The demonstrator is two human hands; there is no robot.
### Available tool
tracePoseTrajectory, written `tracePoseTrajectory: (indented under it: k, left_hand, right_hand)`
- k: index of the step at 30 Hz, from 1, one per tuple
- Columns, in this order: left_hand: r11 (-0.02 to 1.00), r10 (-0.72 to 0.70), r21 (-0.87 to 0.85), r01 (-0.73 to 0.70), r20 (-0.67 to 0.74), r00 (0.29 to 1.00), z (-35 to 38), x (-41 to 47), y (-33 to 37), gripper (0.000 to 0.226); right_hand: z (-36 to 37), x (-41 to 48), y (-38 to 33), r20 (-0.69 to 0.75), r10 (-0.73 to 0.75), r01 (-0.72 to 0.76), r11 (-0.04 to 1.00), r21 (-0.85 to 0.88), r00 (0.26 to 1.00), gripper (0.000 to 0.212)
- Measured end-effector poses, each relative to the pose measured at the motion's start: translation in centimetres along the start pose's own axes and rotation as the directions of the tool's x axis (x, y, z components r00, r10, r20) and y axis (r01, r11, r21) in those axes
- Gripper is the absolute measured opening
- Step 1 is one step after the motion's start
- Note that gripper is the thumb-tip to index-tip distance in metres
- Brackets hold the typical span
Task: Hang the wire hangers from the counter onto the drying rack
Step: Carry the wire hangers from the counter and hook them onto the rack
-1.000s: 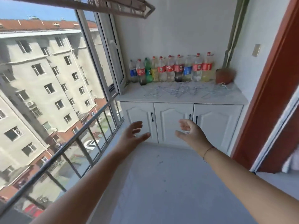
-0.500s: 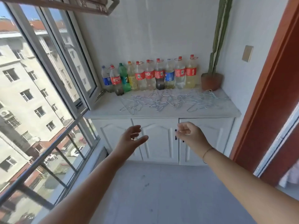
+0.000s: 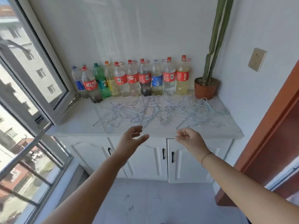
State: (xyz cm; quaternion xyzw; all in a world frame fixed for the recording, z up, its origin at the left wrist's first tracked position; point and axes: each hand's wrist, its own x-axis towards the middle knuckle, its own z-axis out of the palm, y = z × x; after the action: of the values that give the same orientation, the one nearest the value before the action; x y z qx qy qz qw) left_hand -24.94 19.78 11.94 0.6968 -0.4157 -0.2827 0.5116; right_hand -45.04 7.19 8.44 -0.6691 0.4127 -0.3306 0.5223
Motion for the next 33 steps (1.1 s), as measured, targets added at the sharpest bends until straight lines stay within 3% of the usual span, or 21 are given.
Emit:
tracePoseTrajectory:
  k: [9, 15, 25, 33]
  left_hand:
    - [0.999, -0.018, 0.035, 0.013, 0.132, 0.991, 3.3, 17.5, -3.3, 0.033]
    - [0.995, -0.073, 0.088, 0.055, 0.217, 0.974, 5.5, 26.6, -5.2, 0.041]
    - [0.973, -0.204, 0.154, 0.17, 0.247, 0.947, 10.2, 37.9, -9.3, 0.036]
    - [0.953, -0.282, 0.184, 0.239, 0.258, 0.924, 16.4, 44.6, -10.7, 0.044]
  right_hand:
    - [-1.9, 15.0, 3.6, -0.144, 0.133, -0.126, 0.99, 0.062, 0.981, 0.015]
    - [-2.3, 23.0, 5.8, -0.204, 0.249, -0.231, 0.967, 0.107, 0.947, 0.015]
    - [-3.2, 34.3, 10.7, -0.161, 0.459, -0.414, 0.876, 0.249, 0.874, 0.032]
    - [-3.9, 40.8, 14.4, -0.106, 0.55, -0.527, 0.829, 0.186, 0.828, 0.044]
